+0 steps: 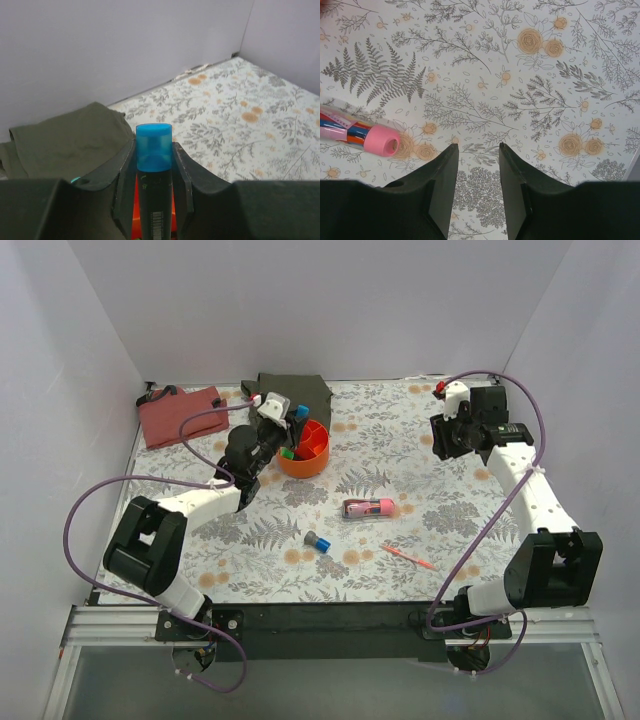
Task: Sort the stationery into containers
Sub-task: Pick up the pen from the center of the board, then place the pen in the storage box.
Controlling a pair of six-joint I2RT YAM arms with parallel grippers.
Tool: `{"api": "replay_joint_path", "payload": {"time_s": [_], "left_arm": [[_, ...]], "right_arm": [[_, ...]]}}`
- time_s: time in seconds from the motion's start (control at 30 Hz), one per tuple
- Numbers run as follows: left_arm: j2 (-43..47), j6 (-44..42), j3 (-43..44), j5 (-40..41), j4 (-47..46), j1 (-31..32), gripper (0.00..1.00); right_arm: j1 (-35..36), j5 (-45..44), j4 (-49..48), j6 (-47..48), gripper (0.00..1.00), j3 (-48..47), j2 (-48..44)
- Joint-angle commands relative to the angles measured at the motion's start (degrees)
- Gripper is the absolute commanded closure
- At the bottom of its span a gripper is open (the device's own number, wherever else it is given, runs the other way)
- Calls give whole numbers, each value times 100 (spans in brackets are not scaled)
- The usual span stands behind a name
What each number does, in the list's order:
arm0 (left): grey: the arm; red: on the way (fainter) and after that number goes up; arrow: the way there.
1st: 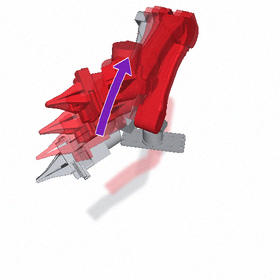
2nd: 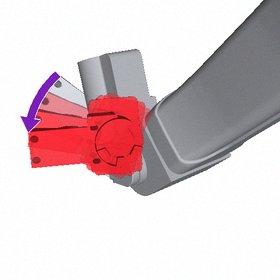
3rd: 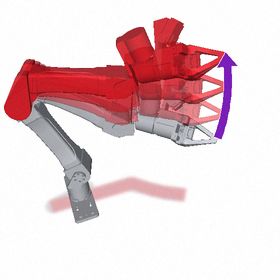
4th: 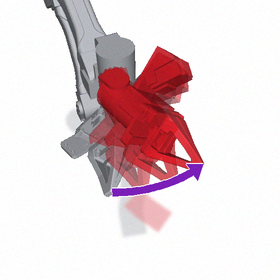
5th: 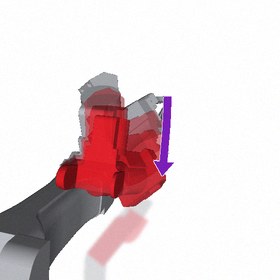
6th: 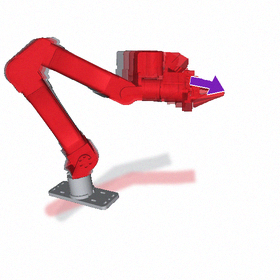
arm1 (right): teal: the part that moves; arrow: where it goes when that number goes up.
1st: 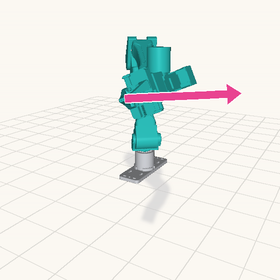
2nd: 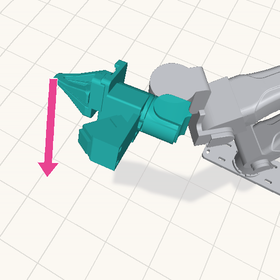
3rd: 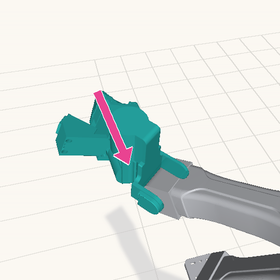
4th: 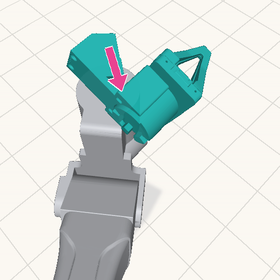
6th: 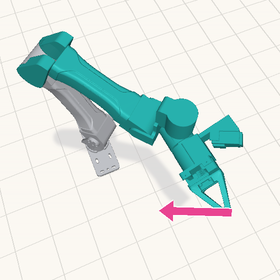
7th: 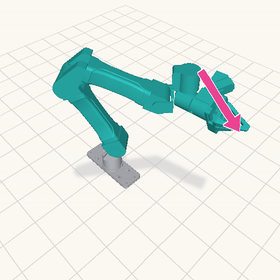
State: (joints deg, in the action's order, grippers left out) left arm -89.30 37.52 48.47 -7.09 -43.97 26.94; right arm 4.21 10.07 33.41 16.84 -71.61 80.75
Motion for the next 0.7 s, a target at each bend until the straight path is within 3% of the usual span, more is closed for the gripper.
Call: {"api": "replay_joint_path", "payload": {"time_s": [0.0, 0.67], "left_arm": [[220, 159, -171, 164, -1227, 13, 100], [-518, 98, -601, -37, -2378, 13, 100]], "right_arm": [[36, -198, 157, 275, 54, -230, -253], [36, -391, 219, 399, 54, 218, -525]]}}
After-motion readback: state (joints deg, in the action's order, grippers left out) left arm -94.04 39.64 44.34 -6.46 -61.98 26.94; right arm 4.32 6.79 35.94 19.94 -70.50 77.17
